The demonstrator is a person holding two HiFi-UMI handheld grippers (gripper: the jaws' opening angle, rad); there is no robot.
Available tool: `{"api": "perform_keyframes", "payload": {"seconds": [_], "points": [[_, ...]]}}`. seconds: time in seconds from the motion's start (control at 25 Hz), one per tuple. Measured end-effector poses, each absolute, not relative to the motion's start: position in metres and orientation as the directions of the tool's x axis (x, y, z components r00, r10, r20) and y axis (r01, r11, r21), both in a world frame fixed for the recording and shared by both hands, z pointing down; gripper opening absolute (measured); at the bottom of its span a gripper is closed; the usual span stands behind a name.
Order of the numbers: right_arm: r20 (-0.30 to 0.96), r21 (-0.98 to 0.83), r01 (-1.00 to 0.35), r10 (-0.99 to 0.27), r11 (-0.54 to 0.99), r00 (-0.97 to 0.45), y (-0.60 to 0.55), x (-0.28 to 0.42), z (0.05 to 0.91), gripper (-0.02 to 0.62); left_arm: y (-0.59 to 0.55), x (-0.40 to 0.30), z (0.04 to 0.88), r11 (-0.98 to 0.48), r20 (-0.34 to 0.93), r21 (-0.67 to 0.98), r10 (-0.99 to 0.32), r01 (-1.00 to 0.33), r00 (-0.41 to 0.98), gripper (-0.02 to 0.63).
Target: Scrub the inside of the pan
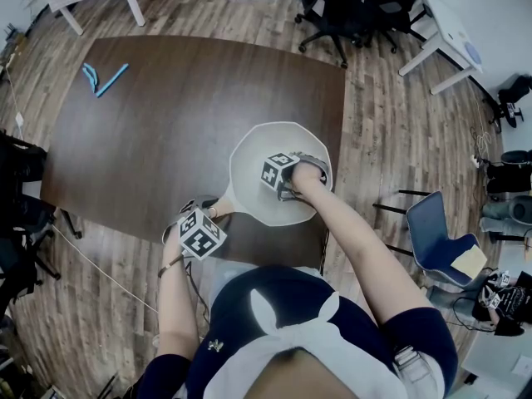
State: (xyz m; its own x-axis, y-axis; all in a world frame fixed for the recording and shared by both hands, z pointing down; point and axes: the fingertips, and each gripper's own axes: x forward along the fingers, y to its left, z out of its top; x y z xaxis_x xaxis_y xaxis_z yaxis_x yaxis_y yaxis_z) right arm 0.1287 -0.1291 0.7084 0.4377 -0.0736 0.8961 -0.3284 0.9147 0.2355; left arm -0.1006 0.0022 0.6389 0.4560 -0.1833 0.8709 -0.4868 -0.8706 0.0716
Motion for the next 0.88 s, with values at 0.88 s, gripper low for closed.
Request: {"api": "perform_keyframes", "payload": {"seconds": [0.88], "points": [[0.904, 0.040, -0.442, 0.156, 0.896, 0.399, -0.089, 0.134, 0.715, 0.009, 0.001, -0.100, 0.641, -0.871, 0.877, 0.062, -0.186, -0.487, 0.443, 0.193]]}}
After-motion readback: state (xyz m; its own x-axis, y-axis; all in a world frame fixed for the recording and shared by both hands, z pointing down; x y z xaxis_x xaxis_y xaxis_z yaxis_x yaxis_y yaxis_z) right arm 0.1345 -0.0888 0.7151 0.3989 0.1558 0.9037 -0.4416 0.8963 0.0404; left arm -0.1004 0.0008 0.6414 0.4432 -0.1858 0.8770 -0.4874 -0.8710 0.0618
